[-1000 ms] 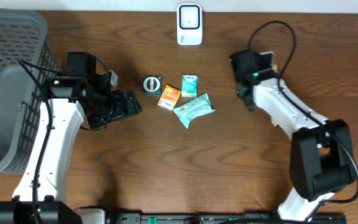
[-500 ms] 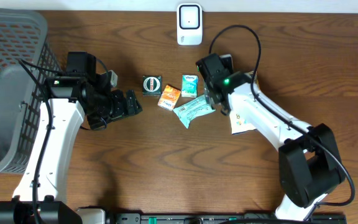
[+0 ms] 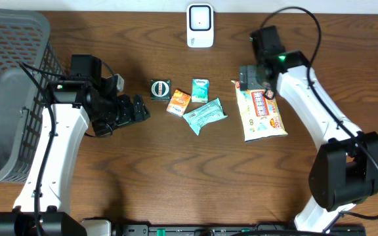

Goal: Scan the item barcode

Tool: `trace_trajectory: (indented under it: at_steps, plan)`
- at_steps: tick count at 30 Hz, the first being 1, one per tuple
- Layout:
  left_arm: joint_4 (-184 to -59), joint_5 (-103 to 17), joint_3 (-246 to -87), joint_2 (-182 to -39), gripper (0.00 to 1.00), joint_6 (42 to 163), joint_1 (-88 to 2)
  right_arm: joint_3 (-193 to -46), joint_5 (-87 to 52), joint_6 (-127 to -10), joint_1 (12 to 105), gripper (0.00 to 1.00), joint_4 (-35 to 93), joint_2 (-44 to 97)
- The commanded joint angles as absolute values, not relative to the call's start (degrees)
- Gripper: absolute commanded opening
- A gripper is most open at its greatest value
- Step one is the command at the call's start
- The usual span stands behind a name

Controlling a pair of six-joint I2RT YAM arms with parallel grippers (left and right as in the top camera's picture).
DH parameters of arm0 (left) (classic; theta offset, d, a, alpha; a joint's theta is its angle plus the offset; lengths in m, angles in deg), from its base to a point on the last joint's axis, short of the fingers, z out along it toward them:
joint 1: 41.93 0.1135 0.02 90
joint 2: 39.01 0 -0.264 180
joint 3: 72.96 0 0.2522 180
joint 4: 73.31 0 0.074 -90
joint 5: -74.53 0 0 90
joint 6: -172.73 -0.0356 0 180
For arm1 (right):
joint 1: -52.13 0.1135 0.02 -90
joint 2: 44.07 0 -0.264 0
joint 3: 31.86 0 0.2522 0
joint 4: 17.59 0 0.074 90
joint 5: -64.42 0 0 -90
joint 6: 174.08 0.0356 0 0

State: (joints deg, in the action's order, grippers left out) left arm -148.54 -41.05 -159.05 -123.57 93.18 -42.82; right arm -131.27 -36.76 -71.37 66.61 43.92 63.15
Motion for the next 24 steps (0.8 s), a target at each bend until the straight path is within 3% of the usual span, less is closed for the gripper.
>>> trace_trajectory:
  at_steps: [1,7,10,15,24]
  plan:
    - [-148.7,-41.4,-158.9,-124.0,0.98,92.4,-42.9,-126.2,-29.4,-75.5,64.9,0.99,42.3,62.9]
    - [-148.7,-41.4,-158.9,-124.0,0.98,92.4,-42.9,-116.8,-29.0,-75.6,64.2,0.98,34.5,62.9]
    - [-148.7,-41.4,-158.9,-124.0,0.98,92.4,-42.9,-113.1,-29.0,-75.6,64.5,0.85,30.6,62.9]
    - [-148.7,-41.4,-158.9,-124.0,0.98,92.4,-42.9,-108.1,-29.0,-75.6,64.6,0.80,25.7,62.9]
    - [-148.7,-41.4,-158.9,-124.0,0.98,92.4,-42.9,-108.6,-24.6,-75.3,64.6,0.11,25.3,62.9]
